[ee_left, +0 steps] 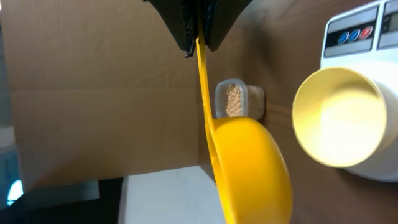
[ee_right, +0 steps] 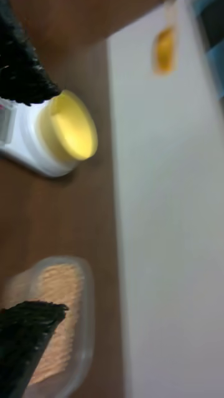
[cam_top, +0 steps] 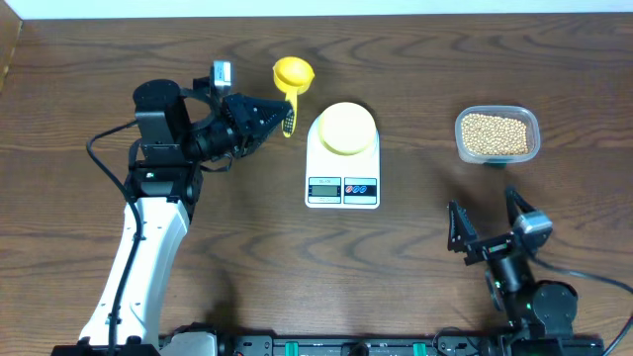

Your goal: Scoop item into bowl and weigh 50g on scale

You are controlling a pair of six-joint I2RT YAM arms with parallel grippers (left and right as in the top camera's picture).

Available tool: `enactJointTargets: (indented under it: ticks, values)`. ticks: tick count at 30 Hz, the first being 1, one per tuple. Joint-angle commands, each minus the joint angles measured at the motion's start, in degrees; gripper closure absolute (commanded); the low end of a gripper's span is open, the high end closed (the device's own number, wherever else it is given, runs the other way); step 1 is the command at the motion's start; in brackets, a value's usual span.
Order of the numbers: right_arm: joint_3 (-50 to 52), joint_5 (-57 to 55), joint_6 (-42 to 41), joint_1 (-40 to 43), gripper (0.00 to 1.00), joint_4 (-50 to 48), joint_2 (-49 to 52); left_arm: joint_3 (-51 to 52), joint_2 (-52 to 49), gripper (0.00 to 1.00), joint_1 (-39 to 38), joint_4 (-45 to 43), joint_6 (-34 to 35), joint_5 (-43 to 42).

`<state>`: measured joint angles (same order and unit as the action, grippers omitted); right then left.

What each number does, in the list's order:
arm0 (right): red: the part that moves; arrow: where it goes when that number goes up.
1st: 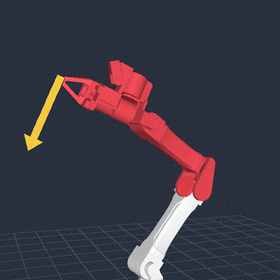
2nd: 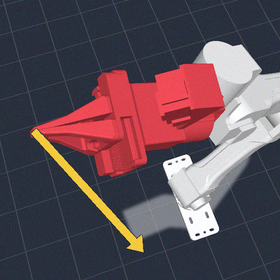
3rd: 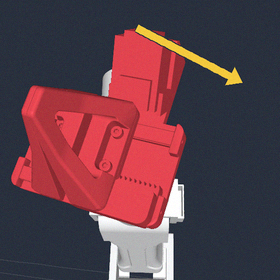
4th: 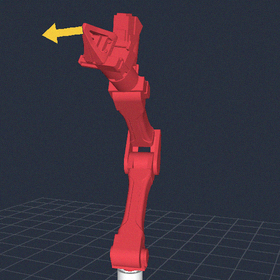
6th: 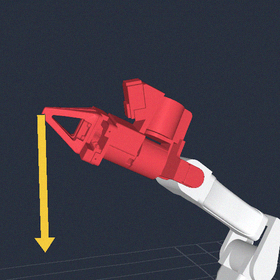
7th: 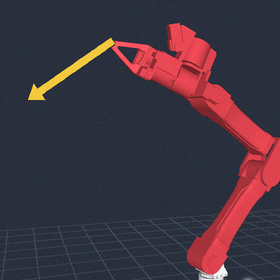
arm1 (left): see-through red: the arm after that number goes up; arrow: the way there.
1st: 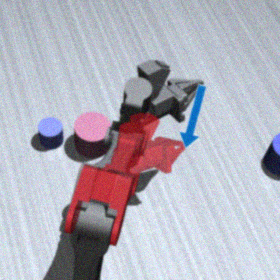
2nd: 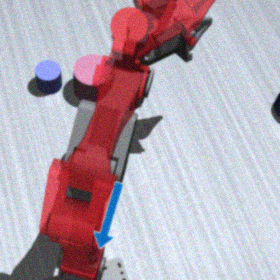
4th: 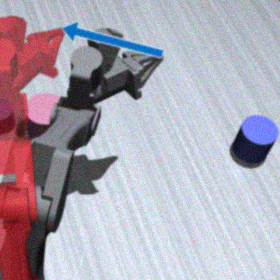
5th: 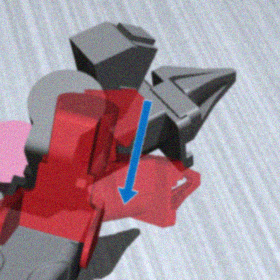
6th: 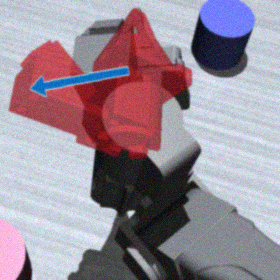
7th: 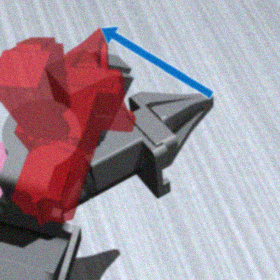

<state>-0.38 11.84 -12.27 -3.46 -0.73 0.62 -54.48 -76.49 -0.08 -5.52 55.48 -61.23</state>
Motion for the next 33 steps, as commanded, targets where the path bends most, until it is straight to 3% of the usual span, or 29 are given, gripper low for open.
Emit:
enactJointTargets:
  ticks: [1, 11, 33]
  values:
    - [0.1, -5.9, -1.0, -0.3, 0.01, 4.0, -0.3, -1.4, 0.6, 0.93, 0.0, -1.8, -0.3, -1.3]
    - [0.1, -11.8, -1.0, -0.3, 0.01, 5.0, 0.5, -1.4, 0.6, 0.93, 0.0, -2.6, 2.4, -1.2]
    - [0.1, -11.9, -1.0, -0.3, 0.01, 4.1, 8.2, -1.4, 0.6, 0.93, 0.0, -2.6, 3.6, -1.1]
